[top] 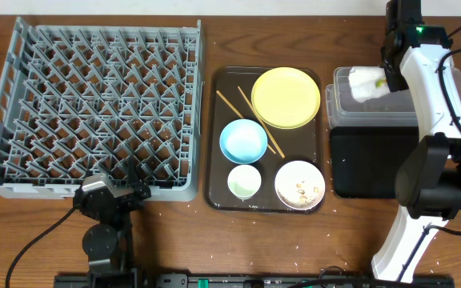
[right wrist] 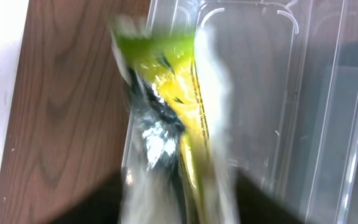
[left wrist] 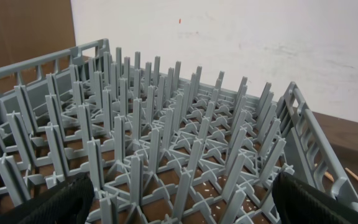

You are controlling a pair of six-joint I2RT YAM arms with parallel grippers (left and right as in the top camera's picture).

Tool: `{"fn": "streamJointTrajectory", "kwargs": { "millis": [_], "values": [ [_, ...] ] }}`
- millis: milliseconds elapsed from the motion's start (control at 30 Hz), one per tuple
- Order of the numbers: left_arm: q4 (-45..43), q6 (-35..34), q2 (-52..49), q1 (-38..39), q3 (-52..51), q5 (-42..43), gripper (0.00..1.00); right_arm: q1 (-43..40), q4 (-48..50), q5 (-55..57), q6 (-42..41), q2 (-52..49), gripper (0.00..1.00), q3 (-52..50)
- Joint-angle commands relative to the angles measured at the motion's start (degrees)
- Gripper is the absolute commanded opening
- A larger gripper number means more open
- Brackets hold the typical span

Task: Sort waste into correct bins and load items into the dishwasher
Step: 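Lift the wrapper and tissue and drop them into the clear bin, then grasp the pink-rimmed white bowl with the right gripper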

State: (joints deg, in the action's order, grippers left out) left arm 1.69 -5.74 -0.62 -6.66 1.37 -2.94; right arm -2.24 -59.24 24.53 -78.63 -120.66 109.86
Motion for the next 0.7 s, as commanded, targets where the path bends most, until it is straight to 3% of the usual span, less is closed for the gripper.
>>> {"fn": "streamJointTrajectory", "kwargs": {
  "millis": [0, 267, 400, 533, 600, 667],
  "values": [
    [2.2, 0.6, 0.3, -0.2, -1.1, -0.5, 0.93, 0.0, 0.0, 1.8, -1.2, -0.7, 0.79, -0.1],
    [2.2, 0.6, 0.3, -0.2, -1.1, -0.5, 0.93, 0.3, 0.5, -2.1, 9.0, 5.0, 0.97, -0.1],
    [2.2, 0.6, 0.3, -0.2, -1.1, -0.5, 0.93, 1.7, 4.4, -11.4, 31.7, 9.6, 0.99, -0.1],
    [2.2, 0.6, 0.3, -0.2, -1.1, -0.5, 0.93, 5.7, 4.9, -31.6, 57.3, 12.2, 0.96, -0.1],
    [2.2, 0.6, 0.3, -0.2, -1.1, -0.5, 0.93, 8.8, 2.3, -37.2, 63.2, 12.3, 0.97, -0.1],
    [2.2, 0.6, 0.3, -0.2, -1.1, -0.5, 0.93, 12.1, -1.8, -36.7, 63.7, 11.8, 0.96, -0.2]
  ]
}}
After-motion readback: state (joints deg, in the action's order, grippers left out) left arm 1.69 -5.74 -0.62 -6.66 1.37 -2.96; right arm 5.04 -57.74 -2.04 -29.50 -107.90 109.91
